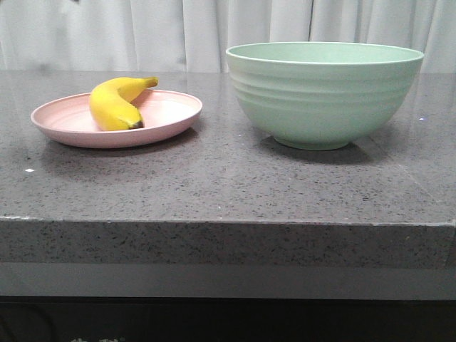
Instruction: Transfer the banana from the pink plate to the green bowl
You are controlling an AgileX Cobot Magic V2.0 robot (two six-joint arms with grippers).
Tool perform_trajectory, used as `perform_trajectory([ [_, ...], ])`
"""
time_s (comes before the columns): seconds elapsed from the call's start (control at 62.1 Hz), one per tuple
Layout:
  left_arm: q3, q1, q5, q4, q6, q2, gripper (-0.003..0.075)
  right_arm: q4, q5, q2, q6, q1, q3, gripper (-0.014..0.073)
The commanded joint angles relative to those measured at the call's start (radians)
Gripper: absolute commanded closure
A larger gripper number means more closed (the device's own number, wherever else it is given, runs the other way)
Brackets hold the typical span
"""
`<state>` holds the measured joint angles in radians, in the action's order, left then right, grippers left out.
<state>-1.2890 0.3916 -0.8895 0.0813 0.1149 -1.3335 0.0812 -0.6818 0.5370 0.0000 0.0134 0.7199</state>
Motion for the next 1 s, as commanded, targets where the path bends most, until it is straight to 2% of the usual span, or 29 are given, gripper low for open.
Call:
perform_trajectory([
  [0.0,-0.123,0.006,-0.07,-0.009,0.076,-0.094,0.0151,-0.006,0.069,0.015,-0.012,-0.002,0.027,-0.0019],
  [0.37,-0.426,0.011,-0.331,-0.067,0.243,-0.405,0.0151,-0.006,0.069,0.015,-0.012,-0.002,0.027,-0.0019],
  [0.628,-0.491,0.015,-0.335,-0.046,0.278,-0.491,0.0151,-0.006,0.079,0.015,-0.012,-0.002,0.027,-0.0019],
  [0.982,-0.5,0.015,-0.315,-0.03,0.345,-0.543,0.0153,-0.006,0.11,0.015,-0.012,-0.002,0.027,-0.0019],
])
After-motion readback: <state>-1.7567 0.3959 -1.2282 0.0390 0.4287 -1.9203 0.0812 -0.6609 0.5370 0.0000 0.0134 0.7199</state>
